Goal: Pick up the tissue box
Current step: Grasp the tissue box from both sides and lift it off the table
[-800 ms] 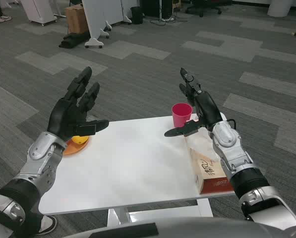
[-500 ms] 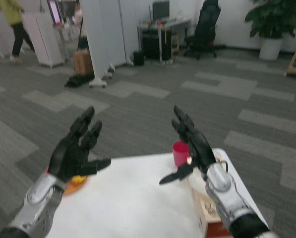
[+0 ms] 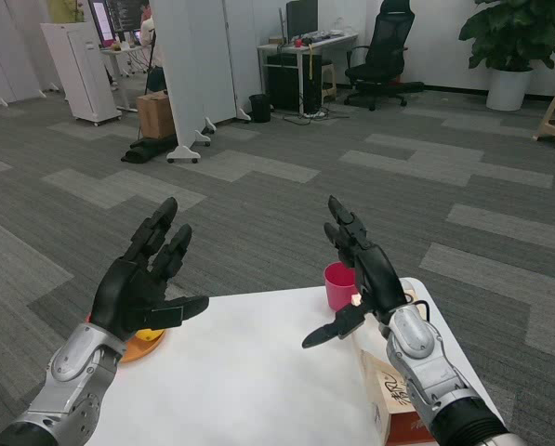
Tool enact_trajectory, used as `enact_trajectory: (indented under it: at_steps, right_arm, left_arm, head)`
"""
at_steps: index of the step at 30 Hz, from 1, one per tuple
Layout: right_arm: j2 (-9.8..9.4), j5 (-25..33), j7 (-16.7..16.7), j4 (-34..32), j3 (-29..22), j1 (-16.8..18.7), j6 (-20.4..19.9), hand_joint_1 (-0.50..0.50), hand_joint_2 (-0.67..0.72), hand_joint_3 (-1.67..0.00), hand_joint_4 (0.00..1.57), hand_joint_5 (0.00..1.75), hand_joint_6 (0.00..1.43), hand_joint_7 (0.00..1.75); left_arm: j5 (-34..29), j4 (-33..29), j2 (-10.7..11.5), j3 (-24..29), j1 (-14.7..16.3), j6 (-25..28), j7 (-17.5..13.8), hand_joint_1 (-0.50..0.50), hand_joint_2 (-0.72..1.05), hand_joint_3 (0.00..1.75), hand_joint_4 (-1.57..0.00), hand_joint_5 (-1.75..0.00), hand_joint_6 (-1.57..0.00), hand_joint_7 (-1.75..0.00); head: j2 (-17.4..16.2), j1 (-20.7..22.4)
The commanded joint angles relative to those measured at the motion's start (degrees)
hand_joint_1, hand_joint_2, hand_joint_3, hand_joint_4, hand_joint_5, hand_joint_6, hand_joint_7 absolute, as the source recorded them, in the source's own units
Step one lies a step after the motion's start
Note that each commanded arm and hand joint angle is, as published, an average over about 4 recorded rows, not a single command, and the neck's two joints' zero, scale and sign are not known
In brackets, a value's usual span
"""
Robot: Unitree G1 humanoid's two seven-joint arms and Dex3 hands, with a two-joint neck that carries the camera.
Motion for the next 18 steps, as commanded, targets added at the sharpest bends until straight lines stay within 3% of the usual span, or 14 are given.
enact_trajectory:
  at_steps: [1, 6, 8, 12, 14, 16, 18]
  right_arm:
    - [-0.16, 0.44, -0.14, 0.47, -0.16, -0.24, -0.66, -0.08, 0.22, -0.16, 0.00, 0.10, 0.00, 0.00]
    - [-0.16, 0.44, -0.16, 0.65, -0.16, -0.31, -0.66, -0.08, 0.22, -0.16, 0.00, 0.07, 0.00, 0.00]
    - [-0.16, 0.44, -0.18, 0.83, -0.18, -0.33, -0.66, -0.08, 0.22, -0.16, 0.00, 0.10, 0.00, 0.00]
    - [-0.16, 0.44, -0.20, 1.33, -0.42, -0.33, -0.66, -0.08, 0.22, -0.16, 0.00, 0.07, 0.00, 0.00]
    - [-0.16, 0.44, -0.20, 1.53, -0.55, -0.33, -0.66, -0.08, 0.22, -0.16, 0.00, 0.10, 0.00, 0.00]
    - [-0.18, 0.44, -0.20, 1.79, -0.60, -0.35, -0.66, -0.08, 0.22, -0.16, 0.00, 0.10, 0.00, 0.00]
    - [-0.22, 0.44, -0.20, 2.01, -0.62, -0.42, -0.66, -0.08, 0.22, -0.16, 0.00, 0.10, 0.00, 0.00]
  left_arm:
    - [0.05, -0.33, 0.71, 0.31, 0.23, -0.55, 0.27, 0.50, 1.05, 0.26, 0.00, 0.00, 0.00, 0.00]
    - [0.05, -0.04, 0.71, 0.31, 0.12, -0.55, 0.27, 0.50, 1.05, 0.31, 0.00, 0.00, 0.00, 0.00]
    - [0.05, 0.15, 0.71, 0.31, 0.08, -0.55, 0.27, 0.50, 1.05, 0.31, 0.00, 0.00, 0.00, 0.00]
    - [0.01, 0.57, 0.71, 0.36, 0.05, -0.55, 0.27, 0.50, 1.05, 0.26, 0.00, 0.00, 0.00, 0.00]
    - [-0.03, 0.57, 0.71, 0.42, 0.05, -0.57, 0.27, 0.50, 1.05, 0.26, 0.00, 0.00, 0.00, 0.00]
    - [-0.06, 0.59, 0.71, 0.49, 0.05, -0.61, 0.27, 0.50, 1.05, 0.26, 0.00, 0.00, 0.00, 0.00]
    - [-0.10, 0.68, 0.71, 0.56, 0.05, -0.61, 0.29, 0.50, 1.05, 0.26, 0.00, 0.00, 0.00, 0.00]
  head:
    - [-0.07, -0.02]
    - [-1.01, 0.09]
    - [-3.00, 0.32]
    - [-11.74, -0.30]
    - [-13.28, -0.75]
    - [-12.71, -0.66]
    - [-15.53, -0.57]
